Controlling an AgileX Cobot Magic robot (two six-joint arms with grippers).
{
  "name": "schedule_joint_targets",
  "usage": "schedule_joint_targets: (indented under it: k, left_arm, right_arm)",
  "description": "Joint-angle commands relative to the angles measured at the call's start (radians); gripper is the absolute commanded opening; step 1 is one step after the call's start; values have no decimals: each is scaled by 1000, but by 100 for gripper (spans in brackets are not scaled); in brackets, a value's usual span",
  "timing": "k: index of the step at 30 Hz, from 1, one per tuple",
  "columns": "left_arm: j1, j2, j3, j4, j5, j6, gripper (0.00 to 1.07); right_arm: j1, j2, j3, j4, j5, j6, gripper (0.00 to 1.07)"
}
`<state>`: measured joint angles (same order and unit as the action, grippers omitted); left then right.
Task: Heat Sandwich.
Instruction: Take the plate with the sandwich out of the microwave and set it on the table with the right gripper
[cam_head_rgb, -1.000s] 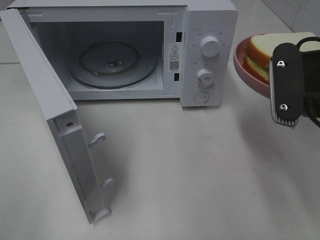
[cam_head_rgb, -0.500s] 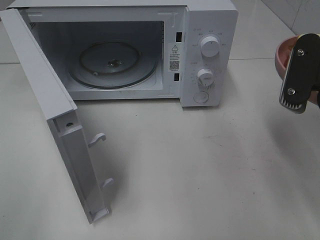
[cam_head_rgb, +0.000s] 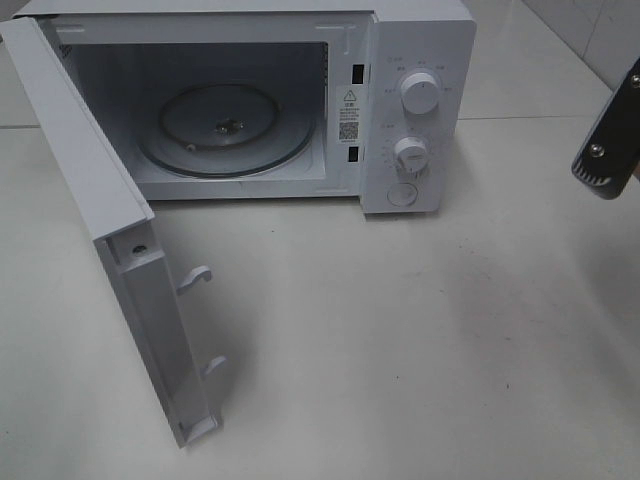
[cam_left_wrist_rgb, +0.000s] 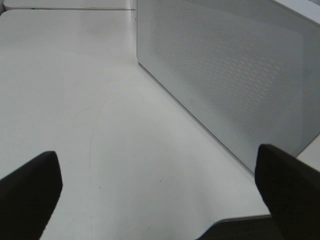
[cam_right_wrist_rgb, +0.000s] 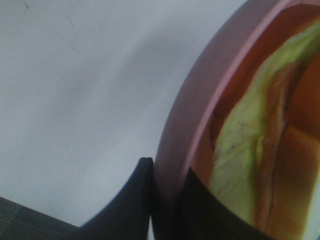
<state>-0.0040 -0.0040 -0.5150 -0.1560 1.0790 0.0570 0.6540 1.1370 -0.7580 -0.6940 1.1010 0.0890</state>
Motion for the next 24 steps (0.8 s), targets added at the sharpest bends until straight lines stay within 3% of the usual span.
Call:
schedule_joint_targets:
  k: [1, 24]
  left_arm:
    - [4, -17, 1, -3, -6, -3, 98]
    - [4, -17, 1, -3, -6, -3, 98]
  right_arm:
    - [3, -8, -4, -40, 6, 80, 3]
    - [3, 182, -4, -41, 14, 367, 4]
